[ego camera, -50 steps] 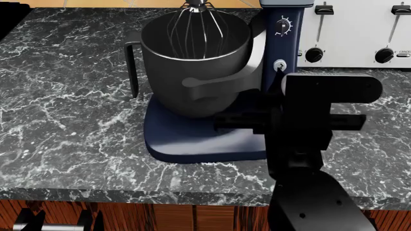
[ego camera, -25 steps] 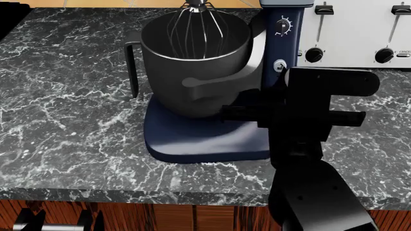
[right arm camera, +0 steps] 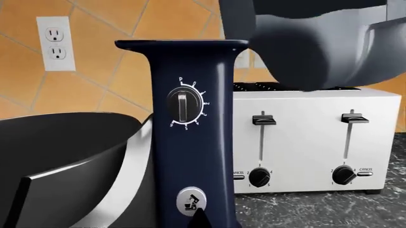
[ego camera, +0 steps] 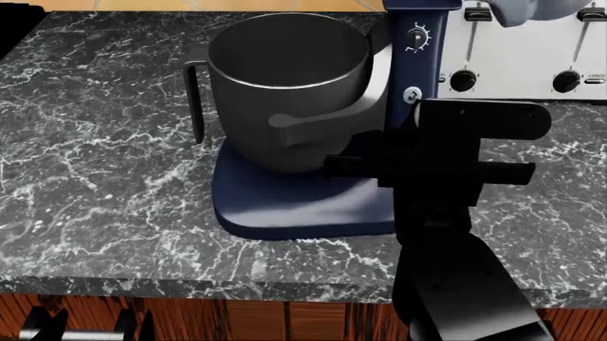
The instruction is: Open the stand mixer head.
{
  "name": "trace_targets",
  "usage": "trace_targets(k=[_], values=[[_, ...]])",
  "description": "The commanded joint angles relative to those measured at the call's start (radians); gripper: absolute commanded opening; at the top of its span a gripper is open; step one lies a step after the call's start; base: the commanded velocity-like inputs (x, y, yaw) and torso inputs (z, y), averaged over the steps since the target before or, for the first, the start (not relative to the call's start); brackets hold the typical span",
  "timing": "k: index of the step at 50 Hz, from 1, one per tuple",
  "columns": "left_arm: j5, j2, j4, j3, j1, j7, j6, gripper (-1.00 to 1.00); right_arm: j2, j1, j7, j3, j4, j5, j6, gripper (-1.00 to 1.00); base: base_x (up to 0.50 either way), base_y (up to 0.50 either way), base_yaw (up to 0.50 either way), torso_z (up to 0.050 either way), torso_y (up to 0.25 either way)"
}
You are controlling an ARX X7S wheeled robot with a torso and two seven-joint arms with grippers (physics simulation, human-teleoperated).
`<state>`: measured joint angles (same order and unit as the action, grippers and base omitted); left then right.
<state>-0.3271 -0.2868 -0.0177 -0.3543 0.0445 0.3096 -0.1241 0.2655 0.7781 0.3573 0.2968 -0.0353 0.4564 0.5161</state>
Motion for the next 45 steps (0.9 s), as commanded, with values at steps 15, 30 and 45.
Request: trace_targets(k=[15, 30, 45], values=[[-0.001, -0.005, 0.001, -0.007, 0.002, 0.004, -0.009, 1.0, 0.111, -0.294, 0.025, -0.041, 0.293, 0.041, -0.101, -1.0, 0.0, 0.0, 0.0, 0.0, 0.0], [0.0, -0.009, -0.002, -0.012, 0.002, 0.007, -0.015, 1.0, 0.21, -0.726, 0.049, -0.152, 0.652, -0.005, -0.334, -1.0, 0.0, 0.0, 0.0, 0.0, 0.0], [0.001, -0.012, 0.001, -0.014, 0.005, 0.018, -0.008, 1.0, 0.189, -0.804, -0.007, -0.151, 0.582, -0.009, -0.442, -1.0, 0.0, 0.0, 0.0, 0.0, 0.0]])
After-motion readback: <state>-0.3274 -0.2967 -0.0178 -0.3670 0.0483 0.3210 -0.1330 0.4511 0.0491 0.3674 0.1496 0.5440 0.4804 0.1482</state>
